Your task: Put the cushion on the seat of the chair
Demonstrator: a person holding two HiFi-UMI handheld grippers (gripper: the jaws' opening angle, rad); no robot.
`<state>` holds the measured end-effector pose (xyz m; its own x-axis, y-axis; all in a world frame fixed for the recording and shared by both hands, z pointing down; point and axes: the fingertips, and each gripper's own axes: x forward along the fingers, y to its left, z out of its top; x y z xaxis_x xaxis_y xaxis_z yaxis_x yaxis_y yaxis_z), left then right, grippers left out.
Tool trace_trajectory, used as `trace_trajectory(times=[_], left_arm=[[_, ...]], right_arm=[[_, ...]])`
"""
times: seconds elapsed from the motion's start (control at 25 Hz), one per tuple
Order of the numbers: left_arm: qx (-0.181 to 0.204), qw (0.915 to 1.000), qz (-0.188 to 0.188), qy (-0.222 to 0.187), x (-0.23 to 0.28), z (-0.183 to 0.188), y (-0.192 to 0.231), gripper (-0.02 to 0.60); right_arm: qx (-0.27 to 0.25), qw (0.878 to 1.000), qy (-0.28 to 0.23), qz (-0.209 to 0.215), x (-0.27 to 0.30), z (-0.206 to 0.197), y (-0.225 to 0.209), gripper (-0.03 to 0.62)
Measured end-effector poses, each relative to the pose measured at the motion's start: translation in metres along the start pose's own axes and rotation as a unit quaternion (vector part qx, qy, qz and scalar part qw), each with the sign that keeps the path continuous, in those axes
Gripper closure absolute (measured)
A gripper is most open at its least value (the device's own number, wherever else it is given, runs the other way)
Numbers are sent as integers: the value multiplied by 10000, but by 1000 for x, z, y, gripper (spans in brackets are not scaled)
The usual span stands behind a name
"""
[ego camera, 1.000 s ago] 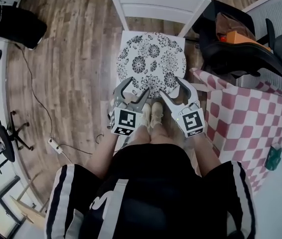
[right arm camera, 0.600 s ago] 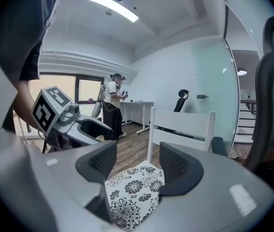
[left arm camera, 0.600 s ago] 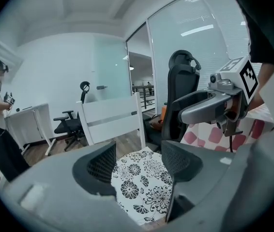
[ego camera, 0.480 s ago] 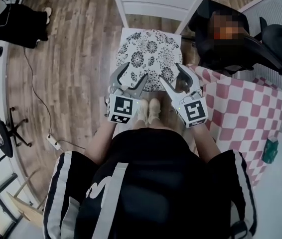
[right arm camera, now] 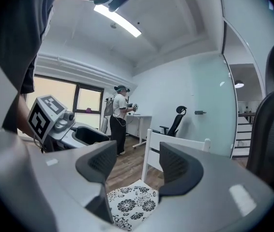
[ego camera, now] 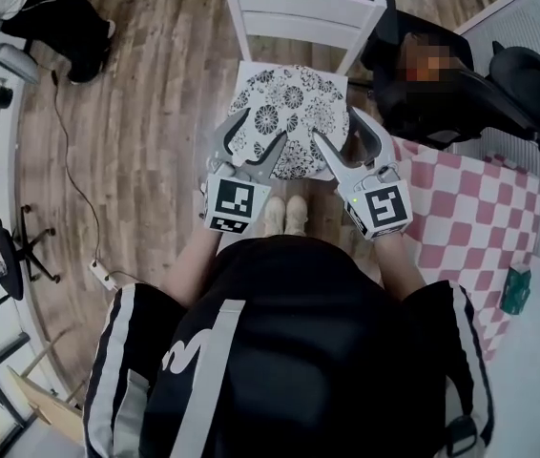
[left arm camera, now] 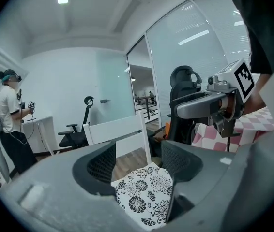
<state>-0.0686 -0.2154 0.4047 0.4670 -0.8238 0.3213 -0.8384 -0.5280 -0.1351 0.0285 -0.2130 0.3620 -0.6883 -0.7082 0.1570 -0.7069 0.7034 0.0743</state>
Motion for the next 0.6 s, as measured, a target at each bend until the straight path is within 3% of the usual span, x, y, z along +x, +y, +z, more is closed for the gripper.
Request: trace_trajectory(times=[0.36,0.6], left_arm=[[-53,9990,16,-434,-22,55,6,290],[-206,9950,13,-977,-36,93,15,290]], right_arm=[[-155,9993,-323,-50,-5,40,-1,340],[-249,9983,-517,-76,-8,65,2,368]])
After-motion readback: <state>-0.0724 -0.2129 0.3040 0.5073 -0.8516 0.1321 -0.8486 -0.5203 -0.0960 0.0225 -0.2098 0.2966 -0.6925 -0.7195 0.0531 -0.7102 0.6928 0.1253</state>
